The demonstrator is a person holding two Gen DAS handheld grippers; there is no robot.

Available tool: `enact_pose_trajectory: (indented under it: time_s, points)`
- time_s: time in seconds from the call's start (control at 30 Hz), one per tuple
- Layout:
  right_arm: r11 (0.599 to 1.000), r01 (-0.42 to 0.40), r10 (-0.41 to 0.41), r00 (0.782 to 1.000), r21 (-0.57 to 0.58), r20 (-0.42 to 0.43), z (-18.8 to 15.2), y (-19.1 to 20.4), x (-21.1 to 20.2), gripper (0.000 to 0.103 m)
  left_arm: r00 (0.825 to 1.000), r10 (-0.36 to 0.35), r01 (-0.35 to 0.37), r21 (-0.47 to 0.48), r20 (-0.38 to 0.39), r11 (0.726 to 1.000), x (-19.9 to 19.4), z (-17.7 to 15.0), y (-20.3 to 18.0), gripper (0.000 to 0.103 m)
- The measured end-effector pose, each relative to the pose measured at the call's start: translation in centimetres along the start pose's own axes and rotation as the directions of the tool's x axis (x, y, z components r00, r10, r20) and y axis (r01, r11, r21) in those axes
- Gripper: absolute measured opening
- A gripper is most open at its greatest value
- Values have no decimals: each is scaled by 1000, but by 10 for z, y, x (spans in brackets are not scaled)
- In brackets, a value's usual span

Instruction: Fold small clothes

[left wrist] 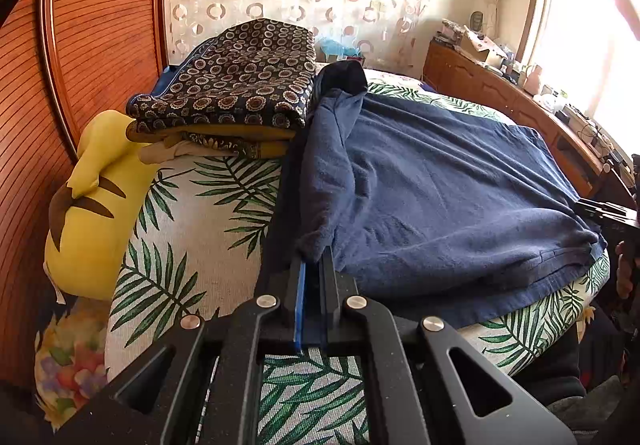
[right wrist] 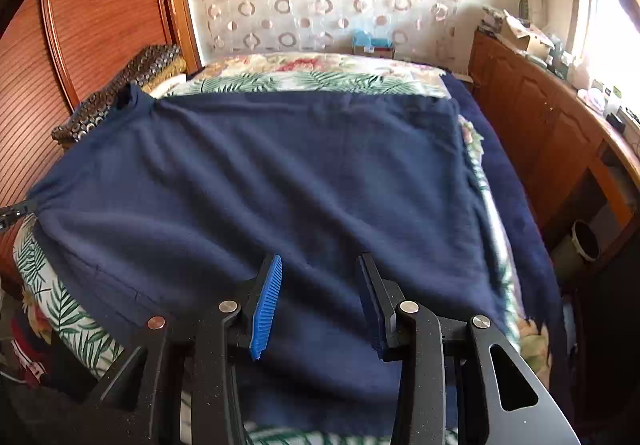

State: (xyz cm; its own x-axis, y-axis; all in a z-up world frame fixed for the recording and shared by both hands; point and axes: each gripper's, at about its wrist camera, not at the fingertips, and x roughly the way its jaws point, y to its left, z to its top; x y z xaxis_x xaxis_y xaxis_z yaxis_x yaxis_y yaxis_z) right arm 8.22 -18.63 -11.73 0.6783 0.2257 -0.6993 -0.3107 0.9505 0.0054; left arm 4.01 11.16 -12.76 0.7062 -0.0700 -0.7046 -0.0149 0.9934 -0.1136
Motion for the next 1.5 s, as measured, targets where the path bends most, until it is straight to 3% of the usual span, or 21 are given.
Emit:
enact_pose_trajectory:
  time_s: [0.23, 0.3, 0.33, 0.37, 0.53, 0.97, 1.23, 1.33, 1.4, 1.47, 1.5]
  points:
    - [999, 34, -35, 999, -30, -31, 4, 17, 22, 40, 1000, -24, 24, -15, -10, 1000, 1, -1, 3, 6]
    - [998, 56, -57, 997, -39, -47, 3, 19, 29, 41, 1000, -29, 29, -26, 1, 999, -2, 0, 6, 22]
    - [997, 62, -63, 998, -36, -30, 3, 20, 29, 44, 999, -32, 33, -29, 12, 999, -4, 1, 7, 38]
    - [997, 71, -72, 997, -32, -28, 4, 20, 32, 45, 999, -31, 32, -33, 29, 999, -7, 2, 9, 45]
    - [996, 91, -91, 996, 8, 4, -1, 16, 35, 63, 999, -24, 26, -48, 32, 999, -6, 7, 13, 59]
    - [997, 74, -73, 995, -17, 75, -20, 12, 29, 67, 998, 7, -11, -51, -69, 999, 29, -2, 14, 59]
    - [997, 68, -66, 994, -20, 84, -24, 10, 27, 68, 998, 5, -8, -59, -58, 998, 27, -5, 14, 59]
    - [997, 69, -67, 994, -20, 85, -24, 11, 27, 68, 998, -22, 18, -61, -55, 998, 27, -6, 13, 49]
    - [997, 68, -66, 994, -21, 85, -24, 10, 27, 68, 998, -36, 32, -63, -56, 998, 28, -5, 13, 36]
    - [997, 68, -66, 994, -20, 84, -24, 11, 27, 68, 996, -71, 67, -70, -60, 995, 30, -4, 13, 14]
    - [998, 67, -65, 994, -21, 84, -24, 11, 27, 68, 995, -82, 78, -71, -62, 994, 30, -3, 12, 12]
